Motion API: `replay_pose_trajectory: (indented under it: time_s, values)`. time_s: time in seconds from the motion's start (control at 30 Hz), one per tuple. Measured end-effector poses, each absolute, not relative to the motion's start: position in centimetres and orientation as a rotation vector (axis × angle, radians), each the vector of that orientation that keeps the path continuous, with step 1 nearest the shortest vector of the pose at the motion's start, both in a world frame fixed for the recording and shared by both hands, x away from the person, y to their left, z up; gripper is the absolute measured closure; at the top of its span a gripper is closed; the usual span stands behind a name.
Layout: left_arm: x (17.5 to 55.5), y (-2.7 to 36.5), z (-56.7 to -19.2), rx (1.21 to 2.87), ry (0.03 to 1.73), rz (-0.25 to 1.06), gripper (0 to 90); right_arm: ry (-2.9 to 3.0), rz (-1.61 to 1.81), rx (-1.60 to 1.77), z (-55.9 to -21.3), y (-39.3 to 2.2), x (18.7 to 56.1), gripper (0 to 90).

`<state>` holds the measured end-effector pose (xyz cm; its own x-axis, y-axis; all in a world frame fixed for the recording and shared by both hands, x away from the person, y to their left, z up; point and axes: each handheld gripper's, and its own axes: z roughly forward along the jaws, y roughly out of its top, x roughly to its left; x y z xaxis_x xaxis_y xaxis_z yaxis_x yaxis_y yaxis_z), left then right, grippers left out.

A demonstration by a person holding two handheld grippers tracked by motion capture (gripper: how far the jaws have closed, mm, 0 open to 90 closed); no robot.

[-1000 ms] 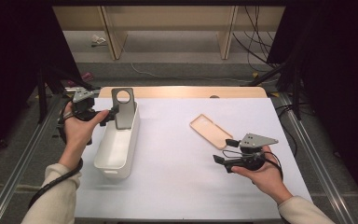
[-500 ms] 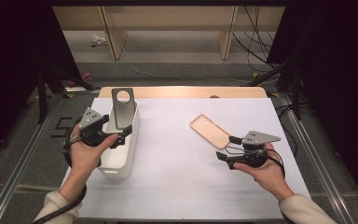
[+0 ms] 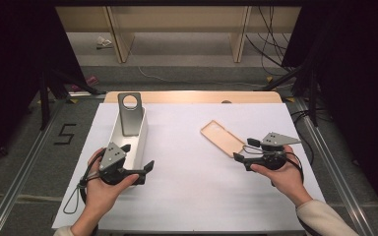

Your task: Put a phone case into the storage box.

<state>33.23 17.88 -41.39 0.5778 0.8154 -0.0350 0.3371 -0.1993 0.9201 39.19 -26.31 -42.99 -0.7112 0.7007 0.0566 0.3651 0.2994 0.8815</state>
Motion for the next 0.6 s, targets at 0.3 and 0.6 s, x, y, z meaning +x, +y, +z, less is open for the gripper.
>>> replay_pose_trajectory:
  time_s: [0.3,0.6]
  values:
    - [33.61,18.25,-41.35,1.77,0.945,0.595,4.7,2.221,1.376,0.97,-42.97,-26.38,39.44,20.6]
    - [33.7,18.66,-41.94,1.792,0.942,0.577,10.2,2.223,1.373,0.979,-43.16,-26.35,39.75,21.3]
